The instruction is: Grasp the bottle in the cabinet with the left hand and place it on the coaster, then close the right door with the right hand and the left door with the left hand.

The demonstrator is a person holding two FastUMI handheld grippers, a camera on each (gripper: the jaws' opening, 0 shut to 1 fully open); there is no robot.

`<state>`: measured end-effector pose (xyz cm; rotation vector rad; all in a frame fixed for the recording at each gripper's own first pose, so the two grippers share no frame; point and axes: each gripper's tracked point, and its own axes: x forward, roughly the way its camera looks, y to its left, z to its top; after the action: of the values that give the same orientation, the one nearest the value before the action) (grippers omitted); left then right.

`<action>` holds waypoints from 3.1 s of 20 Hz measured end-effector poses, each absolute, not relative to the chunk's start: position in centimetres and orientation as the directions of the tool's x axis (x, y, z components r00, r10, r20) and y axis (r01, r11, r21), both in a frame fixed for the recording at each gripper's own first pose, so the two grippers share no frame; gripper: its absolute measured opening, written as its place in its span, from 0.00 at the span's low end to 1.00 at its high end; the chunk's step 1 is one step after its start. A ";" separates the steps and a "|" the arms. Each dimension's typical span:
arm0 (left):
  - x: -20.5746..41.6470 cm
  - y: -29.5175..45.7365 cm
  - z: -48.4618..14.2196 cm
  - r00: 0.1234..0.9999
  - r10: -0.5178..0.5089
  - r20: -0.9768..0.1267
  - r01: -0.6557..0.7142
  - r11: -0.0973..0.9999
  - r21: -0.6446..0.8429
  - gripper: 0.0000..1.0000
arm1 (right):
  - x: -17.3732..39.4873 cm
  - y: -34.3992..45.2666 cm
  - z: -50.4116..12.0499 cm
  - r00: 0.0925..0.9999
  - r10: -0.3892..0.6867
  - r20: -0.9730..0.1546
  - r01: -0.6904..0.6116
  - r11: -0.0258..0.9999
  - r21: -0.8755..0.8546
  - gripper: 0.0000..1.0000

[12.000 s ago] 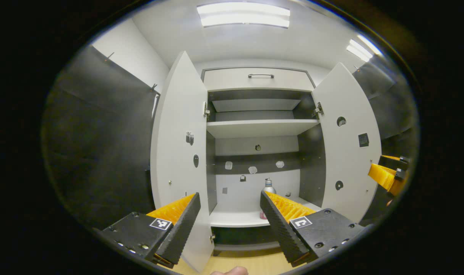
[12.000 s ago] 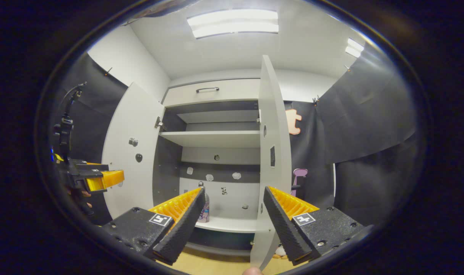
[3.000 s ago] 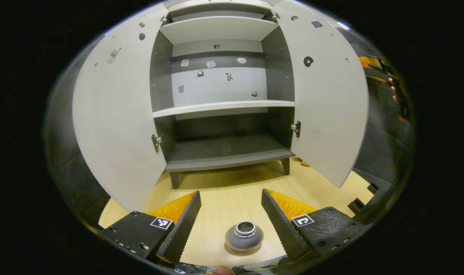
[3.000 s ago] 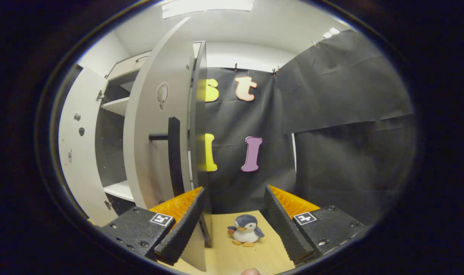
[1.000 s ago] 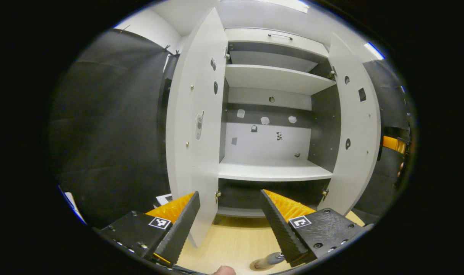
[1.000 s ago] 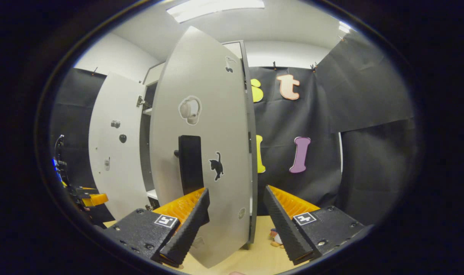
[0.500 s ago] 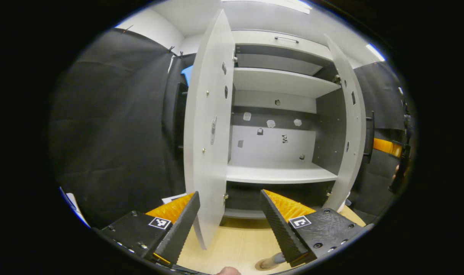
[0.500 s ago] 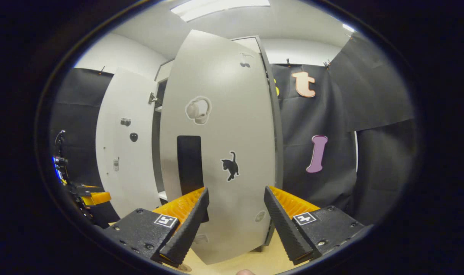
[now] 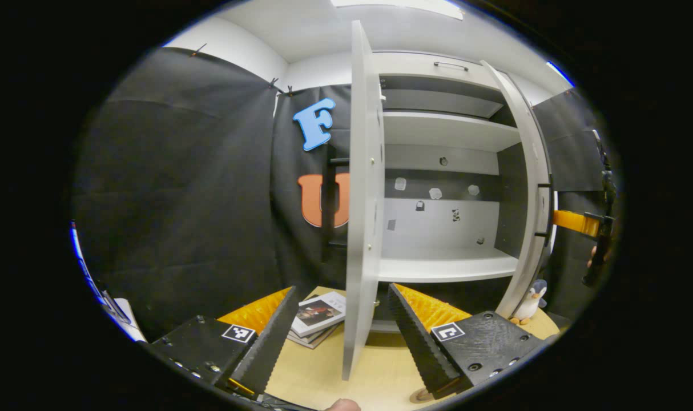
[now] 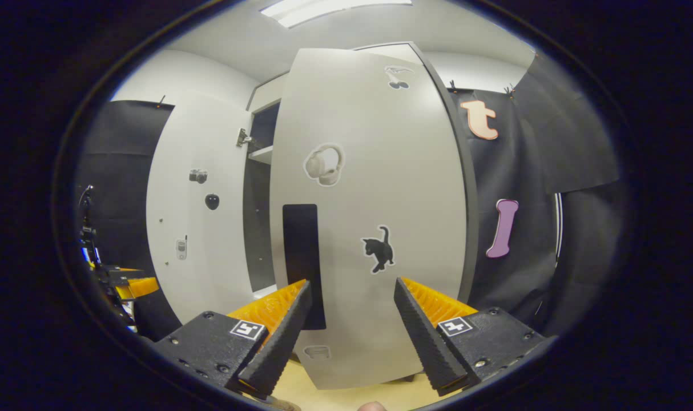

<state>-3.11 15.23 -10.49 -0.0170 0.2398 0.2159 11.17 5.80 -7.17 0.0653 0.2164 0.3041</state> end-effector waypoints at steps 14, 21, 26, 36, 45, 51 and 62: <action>-1.5 22.6 -7.5 0.890 0.386 -0.242 -0.380 0.922 0.072 0.92 | 7.0 1.5 -6.1 0.952 0.236 -0.195 -0.223 0.971 0.088 0.96; 1.4 24.2 -4.3 0.897 0.385 -0.216 -0.383 0.922 0.054 1.00 | 5.1 -1.8 -5.7 0.969 0.155 -0.191 -0.144 0.987 0.072 0.95; 2.4 24.2 -4.1 0.897 0.378 -0.227 -0.379 0.925 0.045 0.97 | 4.0 -3.6 -5.8 0.972 0.127 -0.197 -0.108 0.989 0.104 0.95; 2.5 23.3 -4.4 0.903 0.349 -0.248 -0.359 0.933 0.008 0.89 | 4.6 -4.1 -8.1 0.962 0.135 -0.238 -0.091 0.978 0.186 0.95; 2.3 20.8 -4.3 0.919 0.313 -0.238 -0.317 0.948 0.023 1.00 | 5.3 -5.2 -8.6 0.962 0.129 -0.239 -0.082 0.977 0.198 0.95; 2.6 18.0 -4.3 0.936 0.264 -0.234 -0.268 0.963 0.019 0.89 | 5.4 -6.0 -9.1 0.958 0.129 -0.255 -0.083 0.979 0.187 0.95; 4.3 12.8 -5.1 0.966 0.161 -0.201 -0.151 0.986 0.063 0.92 | 4.4 -9.1 -8.9 0.966 0.082 -0.247 -0.045 0.987 0.152 0.95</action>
<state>4.31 12.85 -5.09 0.0474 0.2076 0.1582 4.42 -9.06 -8.87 0.1456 0.2555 0.0647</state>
